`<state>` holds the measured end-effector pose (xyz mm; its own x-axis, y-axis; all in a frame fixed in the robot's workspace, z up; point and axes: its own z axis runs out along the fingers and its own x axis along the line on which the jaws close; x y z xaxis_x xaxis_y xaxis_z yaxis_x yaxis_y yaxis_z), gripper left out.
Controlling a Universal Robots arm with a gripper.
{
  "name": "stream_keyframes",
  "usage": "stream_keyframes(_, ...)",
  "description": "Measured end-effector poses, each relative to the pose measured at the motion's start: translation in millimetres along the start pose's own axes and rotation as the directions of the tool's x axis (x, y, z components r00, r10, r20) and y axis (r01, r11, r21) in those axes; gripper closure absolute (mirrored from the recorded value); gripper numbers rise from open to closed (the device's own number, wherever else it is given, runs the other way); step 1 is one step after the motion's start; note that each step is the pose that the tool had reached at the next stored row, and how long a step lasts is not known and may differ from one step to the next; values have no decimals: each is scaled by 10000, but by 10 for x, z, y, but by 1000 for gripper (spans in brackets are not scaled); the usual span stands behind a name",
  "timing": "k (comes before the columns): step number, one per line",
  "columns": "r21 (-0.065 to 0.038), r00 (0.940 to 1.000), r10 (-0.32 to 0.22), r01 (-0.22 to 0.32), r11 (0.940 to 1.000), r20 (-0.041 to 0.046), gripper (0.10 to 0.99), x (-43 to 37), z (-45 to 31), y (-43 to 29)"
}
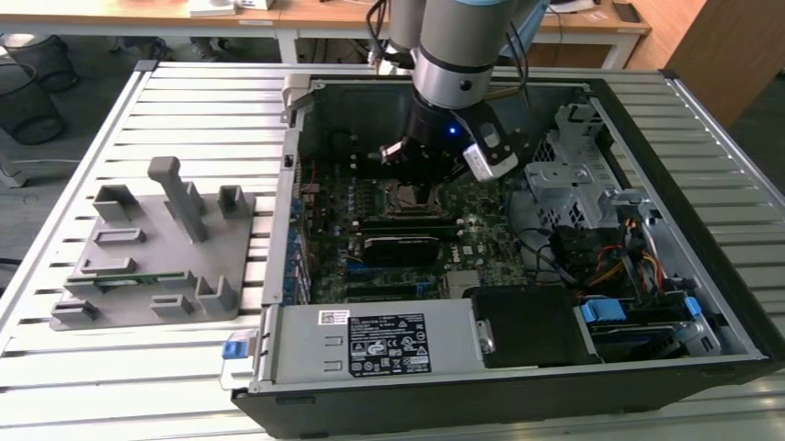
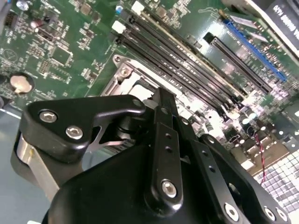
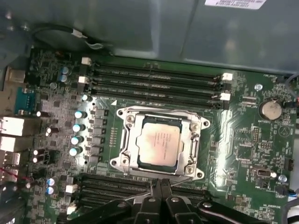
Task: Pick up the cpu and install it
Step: 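Install the second cpu locking lever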
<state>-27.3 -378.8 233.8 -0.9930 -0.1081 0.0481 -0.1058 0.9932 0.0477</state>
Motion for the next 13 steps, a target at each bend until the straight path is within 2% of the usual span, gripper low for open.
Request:
stream_keyframes(7,1,10000,0,0,10000,-1,980,77,28,-34)
stream_keyframes(13,0,10000,0,0,10000,0,980,140,58,-35)
